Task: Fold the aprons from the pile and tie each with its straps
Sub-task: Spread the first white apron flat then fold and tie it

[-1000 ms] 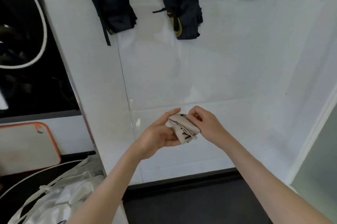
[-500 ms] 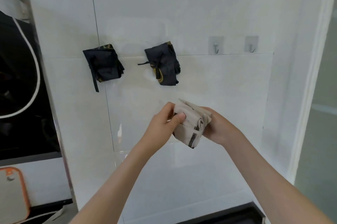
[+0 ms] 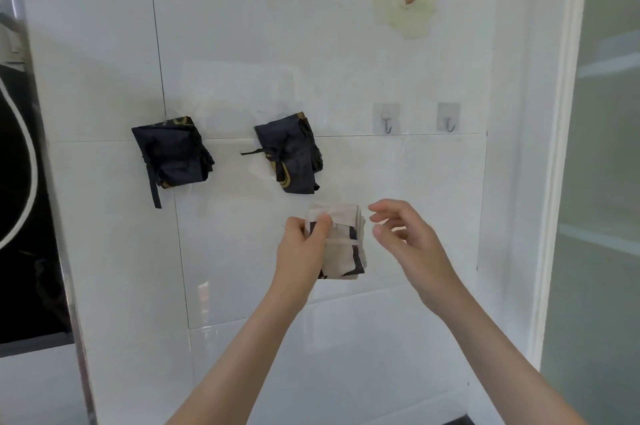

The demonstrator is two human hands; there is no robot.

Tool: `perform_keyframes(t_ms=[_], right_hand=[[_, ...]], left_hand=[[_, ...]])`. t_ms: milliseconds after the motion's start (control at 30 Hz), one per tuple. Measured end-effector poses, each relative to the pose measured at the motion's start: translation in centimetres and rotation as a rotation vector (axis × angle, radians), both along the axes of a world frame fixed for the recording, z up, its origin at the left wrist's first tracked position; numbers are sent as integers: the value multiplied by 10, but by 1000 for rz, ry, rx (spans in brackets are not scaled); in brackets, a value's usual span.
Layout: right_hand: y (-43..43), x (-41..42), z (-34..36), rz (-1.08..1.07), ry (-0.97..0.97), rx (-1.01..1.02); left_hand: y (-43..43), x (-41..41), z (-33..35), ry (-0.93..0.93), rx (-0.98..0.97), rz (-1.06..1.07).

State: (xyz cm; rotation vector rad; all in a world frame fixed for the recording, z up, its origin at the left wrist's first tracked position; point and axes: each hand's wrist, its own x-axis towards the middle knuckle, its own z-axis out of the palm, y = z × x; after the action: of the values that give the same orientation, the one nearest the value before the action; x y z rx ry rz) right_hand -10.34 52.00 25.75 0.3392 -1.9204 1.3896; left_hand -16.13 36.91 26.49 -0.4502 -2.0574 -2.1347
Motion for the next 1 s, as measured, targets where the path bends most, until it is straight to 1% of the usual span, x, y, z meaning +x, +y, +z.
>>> perform_keyframes(t_ms=[67,100,133,200,267,300,333,367,400,433,467,500,567,600,633,700,733,767,800,900,933,1000], right_hand=[[-5,1,8,-105,10,383],[-7,-1,11,-151,-9,508],[-6,-4,13,-184,-30,557],[0,-3,18,-150,-70,543],[8,1,23,-77,-113,545],[11,5,24,-72,-121,542],[15,7,28,-95,-95,518],[18,9,28,-116,-61,451],[21,10,31,-117,-40,356],[24,11,35,-95,-30,255],[26,11,38,-74,-29,156],[29,10,39,-62,-34,63],[34,8,39,-25,-55,-111],[35,8,39,7,-67,-197],[36,8,38,40,-70,-271],[39,6,36,90,-62,-367],[43,5,35,94,-48,-362],[48,4,35,78,-28,-307],[57,2,35,29,-1,-189],[79,-6,46,-132,38,330],[86,-11,51,-153,29,425],[97,-23,63,-159,18,446]], left_hand=[[8,0,4,18,-72,-21],[12,1,7,15,-78,-29],[16,1,11,-4,-63,-44],[20,3,20,-84,75,-145],[19,3,30,-155,249,-328],[17,3,33,-186,291,-436],[14,3,38,-202,301,-535],[10,3,40,-212,304,-603],[8,2,42,-212,302,-628],[8,2,43,-192,299,-600],[9,3,43,-148,262,-531],[13,3,42,-74,158,-420],[23,3,37,95,-131,-185],[30,3,34,130,-211,-140],[37,3,32,116,-230,-161],[52,2,31,48,-124,-287],[61,2,32,40,-63,-331],[68,2,33,61,-20,-333],[75,0,35,90,12,-321],[89,-7,44,187,-13,-206],[91,-11,49,193,-19,-181],[96,-18,65,169,-4,-179]])
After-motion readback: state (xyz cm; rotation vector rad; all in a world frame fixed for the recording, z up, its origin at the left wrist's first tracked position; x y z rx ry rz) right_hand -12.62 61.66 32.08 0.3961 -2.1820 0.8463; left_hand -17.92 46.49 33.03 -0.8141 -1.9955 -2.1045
